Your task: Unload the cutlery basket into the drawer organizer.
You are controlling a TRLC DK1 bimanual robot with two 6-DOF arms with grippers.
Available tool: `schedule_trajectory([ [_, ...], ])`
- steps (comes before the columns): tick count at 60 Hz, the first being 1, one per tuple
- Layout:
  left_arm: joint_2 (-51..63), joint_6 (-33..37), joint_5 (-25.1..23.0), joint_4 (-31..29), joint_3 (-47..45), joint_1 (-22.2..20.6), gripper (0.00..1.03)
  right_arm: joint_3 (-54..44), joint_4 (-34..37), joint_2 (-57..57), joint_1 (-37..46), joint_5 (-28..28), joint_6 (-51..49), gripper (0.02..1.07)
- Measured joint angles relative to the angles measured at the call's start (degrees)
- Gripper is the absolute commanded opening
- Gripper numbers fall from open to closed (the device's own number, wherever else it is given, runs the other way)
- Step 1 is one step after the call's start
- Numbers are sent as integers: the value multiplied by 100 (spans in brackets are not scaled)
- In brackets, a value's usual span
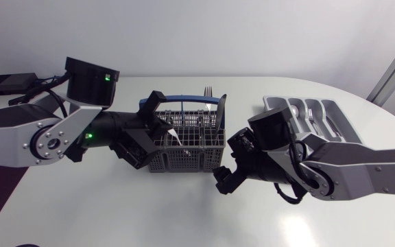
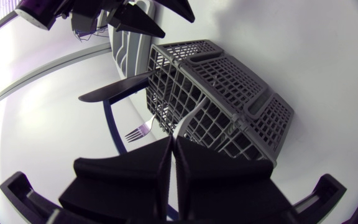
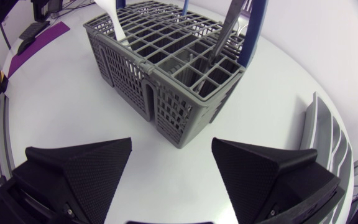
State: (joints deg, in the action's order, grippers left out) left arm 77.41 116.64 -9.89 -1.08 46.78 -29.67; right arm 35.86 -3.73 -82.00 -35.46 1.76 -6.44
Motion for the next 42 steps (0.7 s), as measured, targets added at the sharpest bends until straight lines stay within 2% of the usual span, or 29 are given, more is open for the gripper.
schedule_trajectory([
  [42, -584, 262, 514, -614, 258, -229, 4, -216, -39, 278, -4, -4, 0, 95],
])
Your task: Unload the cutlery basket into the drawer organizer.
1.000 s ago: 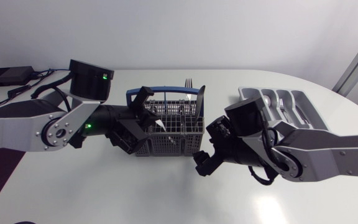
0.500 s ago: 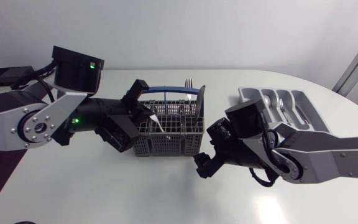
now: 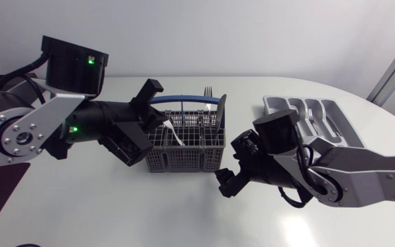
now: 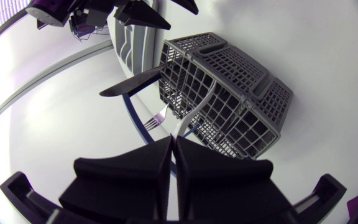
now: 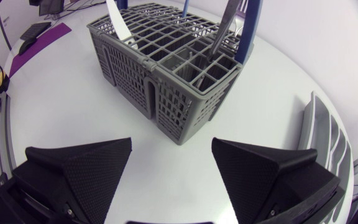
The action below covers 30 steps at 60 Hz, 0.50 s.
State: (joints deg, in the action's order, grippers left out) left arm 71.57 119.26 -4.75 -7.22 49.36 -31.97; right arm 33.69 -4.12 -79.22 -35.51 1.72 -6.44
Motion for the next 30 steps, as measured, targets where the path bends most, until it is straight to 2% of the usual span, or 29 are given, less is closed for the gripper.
schedule_trajectory([
  [24, -522, -98, 271, -203, 26, -11, 4, -160, 48, 608, -221, -219, -66, 95],
  [30, -579, -599, 629, -710, 297, -94, 3, -269, 87, 914, -361, -376, -122, 95],
])
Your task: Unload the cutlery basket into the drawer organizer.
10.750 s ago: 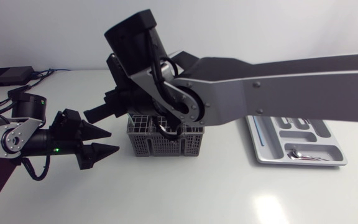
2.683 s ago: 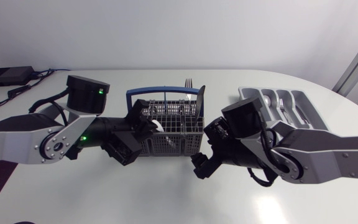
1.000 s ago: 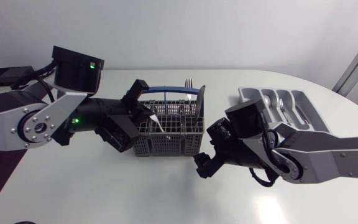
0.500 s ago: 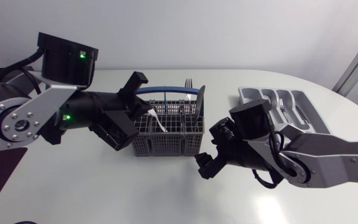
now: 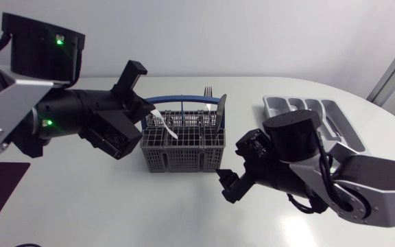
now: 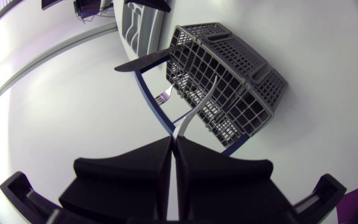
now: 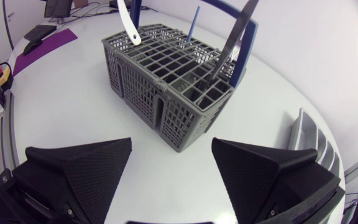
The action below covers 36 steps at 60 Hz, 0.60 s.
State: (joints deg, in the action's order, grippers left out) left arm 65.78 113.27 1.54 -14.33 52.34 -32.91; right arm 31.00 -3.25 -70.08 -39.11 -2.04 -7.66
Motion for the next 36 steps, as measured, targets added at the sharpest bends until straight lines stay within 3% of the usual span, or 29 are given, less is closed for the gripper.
schedule_trajectory([
  [12, 17, -2155, 627, -1456, 1110, -422, 3, -293, -72, 935, -339, -549, -323, 95],
  [22, 293, -4146, 748, -2474, 1801, -774, 4, -481, -354, 1495, -664, -1180, -881, 95],
  [30, 745, -5702, 710, -3233, 2389, -979, 4, -581, -474, 1810, -901, -1491, -1311, 95],
  [36, 1193, -6811, 247, -3740, 2968, -990, 4, -601, -472, 2024, -968, -1545, -1471, 95],
])
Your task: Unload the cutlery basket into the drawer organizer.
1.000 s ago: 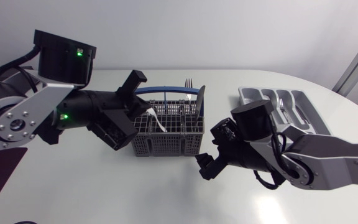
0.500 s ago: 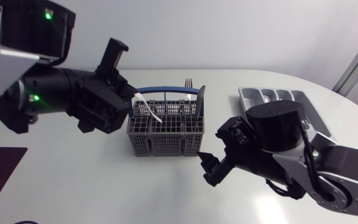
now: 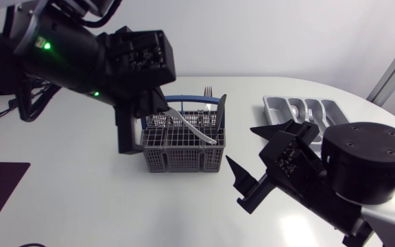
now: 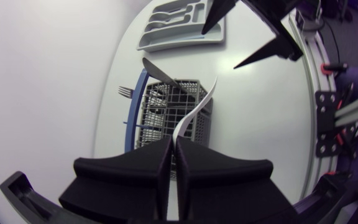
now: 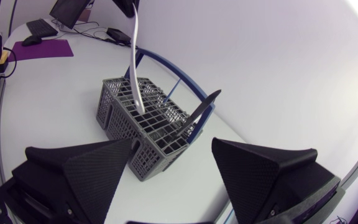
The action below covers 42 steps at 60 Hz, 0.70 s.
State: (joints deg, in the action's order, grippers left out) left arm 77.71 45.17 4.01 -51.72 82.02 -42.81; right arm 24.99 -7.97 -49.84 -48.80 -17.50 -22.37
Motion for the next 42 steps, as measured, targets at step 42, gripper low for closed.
schedule_trajectory([
  [42, 1246, -2531, -1556, -737, 678, 61, 3, 2, 175, 225, -704, -63, -866, 86],
])
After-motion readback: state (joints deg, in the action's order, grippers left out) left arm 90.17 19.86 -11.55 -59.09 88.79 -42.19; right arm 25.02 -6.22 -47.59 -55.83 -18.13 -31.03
